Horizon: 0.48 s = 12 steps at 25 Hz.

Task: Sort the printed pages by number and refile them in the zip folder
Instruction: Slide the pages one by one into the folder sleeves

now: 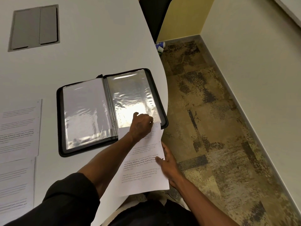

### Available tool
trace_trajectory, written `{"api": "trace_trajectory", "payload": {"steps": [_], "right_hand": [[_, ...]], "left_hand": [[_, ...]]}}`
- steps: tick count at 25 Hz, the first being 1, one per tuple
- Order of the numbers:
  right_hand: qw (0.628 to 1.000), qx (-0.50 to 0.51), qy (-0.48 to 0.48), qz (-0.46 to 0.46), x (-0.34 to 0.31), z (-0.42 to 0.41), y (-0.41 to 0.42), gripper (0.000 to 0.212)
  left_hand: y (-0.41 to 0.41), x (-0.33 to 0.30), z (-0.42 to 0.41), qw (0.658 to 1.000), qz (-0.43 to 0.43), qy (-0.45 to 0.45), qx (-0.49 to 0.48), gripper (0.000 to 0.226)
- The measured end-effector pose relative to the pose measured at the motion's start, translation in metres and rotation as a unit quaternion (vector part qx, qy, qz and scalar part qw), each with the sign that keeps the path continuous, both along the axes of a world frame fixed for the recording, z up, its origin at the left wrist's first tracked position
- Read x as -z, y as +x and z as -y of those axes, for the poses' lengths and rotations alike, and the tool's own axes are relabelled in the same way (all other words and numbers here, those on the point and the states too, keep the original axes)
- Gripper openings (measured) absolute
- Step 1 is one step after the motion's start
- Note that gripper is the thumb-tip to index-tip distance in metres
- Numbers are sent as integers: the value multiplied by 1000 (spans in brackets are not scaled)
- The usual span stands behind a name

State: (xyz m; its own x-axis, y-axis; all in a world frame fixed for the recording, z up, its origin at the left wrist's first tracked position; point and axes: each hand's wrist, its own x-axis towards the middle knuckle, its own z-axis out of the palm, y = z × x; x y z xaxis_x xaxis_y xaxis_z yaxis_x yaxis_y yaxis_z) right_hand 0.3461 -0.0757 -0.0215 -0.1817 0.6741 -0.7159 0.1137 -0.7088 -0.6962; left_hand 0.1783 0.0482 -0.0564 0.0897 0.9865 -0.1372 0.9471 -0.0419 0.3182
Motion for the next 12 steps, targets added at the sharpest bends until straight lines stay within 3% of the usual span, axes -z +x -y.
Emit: {"api": "trace_trajectory", "payload": {"steps": [12], "right_hand": [[999, 14, 7, -33, 4, -14, -2, 57]], "left_hand": [[0, 2, 2, 999, -20, 43, 5, 25]]}}
